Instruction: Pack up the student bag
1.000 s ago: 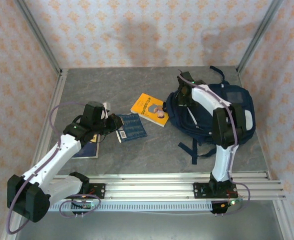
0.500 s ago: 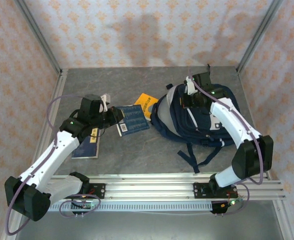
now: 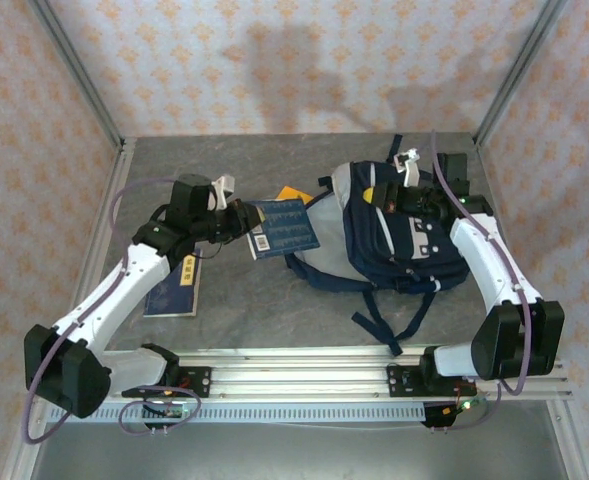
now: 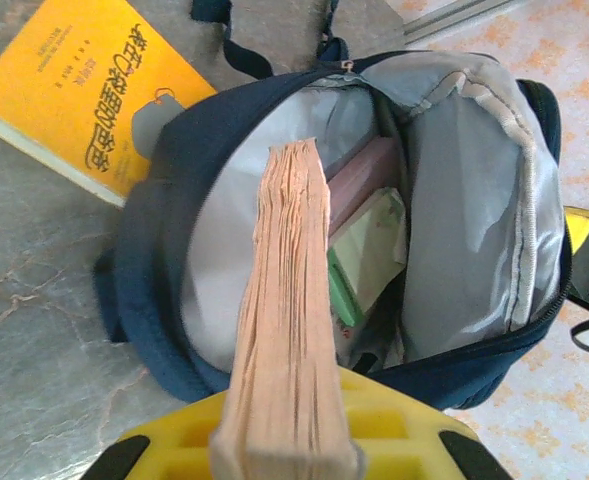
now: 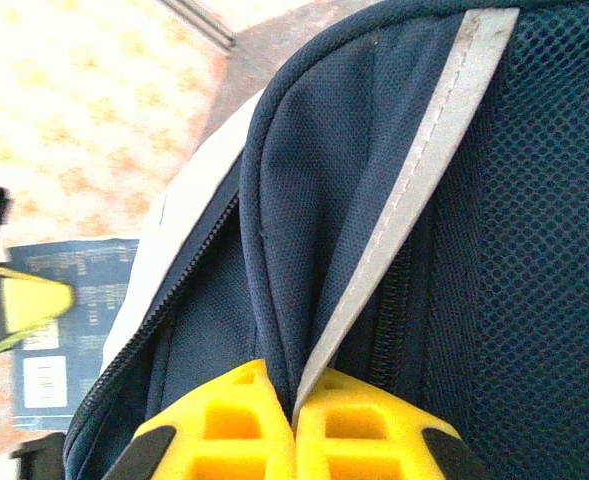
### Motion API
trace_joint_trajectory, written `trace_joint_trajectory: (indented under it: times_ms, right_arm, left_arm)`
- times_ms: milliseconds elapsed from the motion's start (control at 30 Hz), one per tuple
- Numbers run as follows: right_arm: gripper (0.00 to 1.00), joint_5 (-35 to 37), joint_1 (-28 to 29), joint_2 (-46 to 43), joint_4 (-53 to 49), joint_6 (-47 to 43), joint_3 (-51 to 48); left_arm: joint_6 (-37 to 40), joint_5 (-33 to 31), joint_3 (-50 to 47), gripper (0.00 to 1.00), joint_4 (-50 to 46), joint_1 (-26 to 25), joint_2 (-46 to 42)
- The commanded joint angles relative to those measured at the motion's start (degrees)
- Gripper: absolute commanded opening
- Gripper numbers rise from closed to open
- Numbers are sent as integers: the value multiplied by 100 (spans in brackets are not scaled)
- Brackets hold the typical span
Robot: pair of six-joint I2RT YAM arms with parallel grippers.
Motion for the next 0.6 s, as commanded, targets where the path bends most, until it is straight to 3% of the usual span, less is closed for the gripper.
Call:
trace_joint_trajectory:
  times_ms: [0,333,567]
  right_arm:
    - [0,-1635,-28,-171,1838,1058,32]
    - [0,-2216,-36,-151,2835,1943,-204]
    - [0,-2269,-35,-145,2853,1997,-189]
  left_arm:
    - [-183,314,263,0,703,-152,123]
    - [-401,491,582,0,1253,-444,986]
    - [-795,719,825,0,1967,-584,1671]
